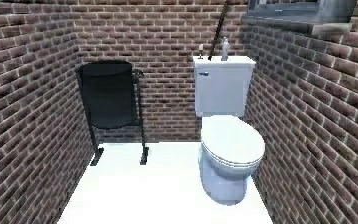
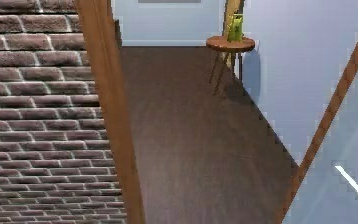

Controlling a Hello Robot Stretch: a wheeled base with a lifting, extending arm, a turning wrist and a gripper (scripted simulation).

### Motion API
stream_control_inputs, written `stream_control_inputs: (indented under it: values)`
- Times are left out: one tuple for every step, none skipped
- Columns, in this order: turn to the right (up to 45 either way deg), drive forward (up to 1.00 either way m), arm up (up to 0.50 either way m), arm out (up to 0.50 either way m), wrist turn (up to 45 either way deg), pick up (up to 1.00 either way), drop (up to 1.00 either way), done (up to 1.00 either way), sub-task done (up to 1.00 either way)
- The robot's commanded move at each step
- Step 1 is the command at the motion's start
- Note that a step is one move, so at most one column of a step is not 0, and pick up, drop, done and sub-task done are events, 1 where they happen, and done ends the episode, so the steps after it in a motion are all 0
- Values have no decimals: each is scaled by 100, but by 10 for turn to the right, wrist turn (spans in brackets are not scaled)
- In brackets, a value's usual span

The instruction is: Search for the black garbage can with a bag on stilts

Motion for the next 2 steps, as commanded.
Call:
stream_control_inputs:
  values:
    - [0, 80, 0, 0, 0, 0, 0, 0, 0]
    - [-300, 0, 0, 0, 0, 0, 0, 0, 0]
